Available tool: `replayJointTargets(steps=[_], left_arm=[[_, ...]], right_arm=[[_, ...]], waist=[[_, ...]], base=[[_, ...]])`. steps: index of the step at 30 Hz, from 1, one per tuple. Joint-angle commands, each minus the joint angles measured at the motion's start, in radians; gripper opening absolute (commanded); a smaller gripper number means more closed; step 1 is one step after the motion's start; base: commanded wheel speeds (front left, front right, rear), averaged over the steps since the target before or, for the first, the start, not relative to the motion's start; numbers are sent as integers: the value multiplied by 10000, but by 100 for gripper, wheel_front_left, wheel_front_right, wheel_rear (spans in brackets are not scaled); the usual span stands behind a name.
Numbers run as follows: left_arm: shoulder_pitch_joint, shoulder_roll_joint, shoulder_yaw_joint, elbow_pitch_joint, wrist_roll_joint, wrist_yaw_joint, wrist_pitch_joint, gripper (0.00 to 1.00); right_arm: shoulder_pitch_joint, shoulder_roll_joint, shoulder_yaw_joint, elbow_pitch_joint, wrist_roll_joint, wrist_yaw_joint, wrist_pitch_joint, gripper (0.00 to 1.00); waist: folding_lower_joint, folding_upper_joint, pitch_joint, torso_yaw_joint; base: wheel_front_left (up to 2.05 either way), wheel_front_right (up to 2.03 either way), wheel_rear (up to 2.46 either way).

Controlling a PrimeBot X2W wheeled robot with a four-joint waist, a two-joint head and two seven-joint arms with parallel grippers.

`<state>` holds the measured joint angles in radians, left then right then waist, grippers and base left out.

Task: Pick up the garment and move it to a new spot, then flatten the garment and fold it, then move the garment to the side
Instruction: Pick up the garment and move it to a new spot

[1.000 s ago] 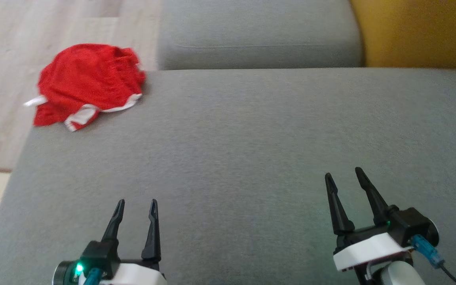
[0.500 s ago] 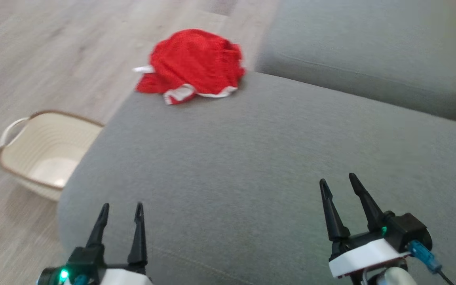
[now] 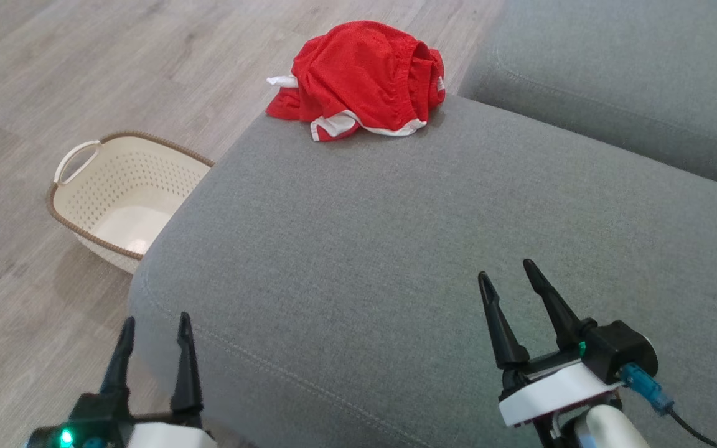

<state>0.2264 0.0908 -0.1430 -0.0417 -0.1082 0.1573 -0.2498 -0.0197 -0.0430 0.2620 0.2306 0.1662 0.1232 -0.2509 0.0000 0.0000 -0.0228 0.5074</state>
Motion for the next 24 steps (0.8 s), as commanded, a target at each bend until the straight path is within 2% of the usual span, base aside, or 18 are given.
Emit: replayJointTargets(steps=[1,4,5,8,12,15,24], left_arm=[[-484,166,466,-321,-47,-51,-120,100],[-1049,703,641,-311,33,-358,-120,100],[-1049,703,641,-311,33,-358,-120,100],[-2225,1544,818,-212,219,-806,112,100],[-4178,2458,995,-33,299,-1394,417,100],[-5743,2942,863,353,488,-1792,647,100],[-9905,3465,27,3314,419,-2672,1028,100]], right_arm=[[-525,-72,153,-290,-95,75,-109,100],[-559,-72,-113,-342,-236,75,-109,100],[-559,-72,-113,-342,-236,75,-109,100],[-519,-72,-424,-454,-449,75,-109,100],[-674,-72,-580,-590,-883,75,-109,100],[-929,-72,-682,-710,-1238,75,-61,100],[-1829,-72,-844,-1226,-1868,75,102,100]], waist=[[0,0,79,-14],[0,0,257,-50],[0,0,257,-50],[0,0,490,-107],[0,0,1236,-741],[0,0,1925,-1316],[0,0,3832,-2960]], base=[[0,0,0],[0,0,0],[0,0,0],[0,0,0],[0,0,0],[0,0,0],[0,0,0]])
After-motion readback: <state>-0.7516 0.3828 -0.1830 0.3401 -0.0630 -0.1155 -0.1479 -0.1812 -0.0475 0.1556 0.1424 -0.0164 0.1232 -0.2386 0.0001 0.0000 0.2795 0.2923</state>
